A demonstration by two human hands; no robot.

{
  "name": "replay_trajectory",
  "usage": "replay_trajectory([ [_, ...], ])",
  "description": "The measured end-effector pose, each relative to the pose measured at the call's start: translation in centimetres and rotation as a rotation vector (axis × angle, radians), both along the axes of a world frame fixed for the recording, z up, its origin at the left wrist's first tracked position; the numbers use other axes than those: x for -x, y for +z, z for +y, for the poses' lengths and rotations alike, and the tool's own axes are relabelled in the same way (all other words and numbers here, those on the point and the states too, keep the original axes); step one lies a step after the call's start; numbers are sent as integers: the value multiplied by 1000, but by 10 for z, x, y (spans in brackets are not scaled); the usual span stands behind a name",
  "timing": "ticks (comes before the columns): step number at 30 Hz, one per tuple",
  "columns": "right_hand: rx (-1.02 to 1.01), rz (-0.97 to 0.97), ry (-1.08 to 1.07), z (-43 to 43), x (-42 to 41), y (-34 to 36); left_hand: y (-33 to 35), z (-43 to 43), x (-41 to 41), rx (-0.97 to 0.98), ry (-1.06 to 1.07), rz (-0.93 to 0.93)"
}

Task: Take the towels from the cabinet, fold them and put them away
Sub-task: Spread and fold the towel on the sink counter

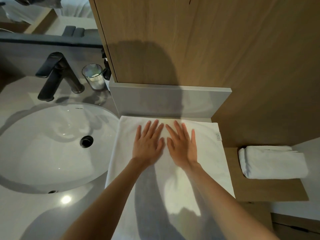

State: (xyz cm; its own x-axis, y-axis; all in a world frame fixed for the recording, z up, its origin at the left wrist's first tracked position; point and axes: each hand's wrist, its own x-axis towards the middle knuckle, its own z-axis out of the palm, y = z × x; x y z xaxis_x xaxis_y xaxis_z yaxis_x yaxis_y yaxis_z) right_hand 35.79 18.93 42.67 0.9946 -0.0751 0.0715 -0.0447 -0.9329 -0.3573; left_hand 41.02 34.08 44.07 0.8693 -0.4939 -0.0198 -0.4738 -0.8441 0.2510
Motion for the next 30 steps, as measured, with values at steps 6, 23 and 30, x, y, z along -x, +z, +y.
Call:
replay_trajectory([
  [6,152,131,-213,-57,15,9,0,31,-6,-4,106,38],
  [23,-42,291,-165,-65,41,60,30,68,8,114,106,105],
  [30,-83,205,-77,4,119,89,36,113,70,214,22,-60],
])
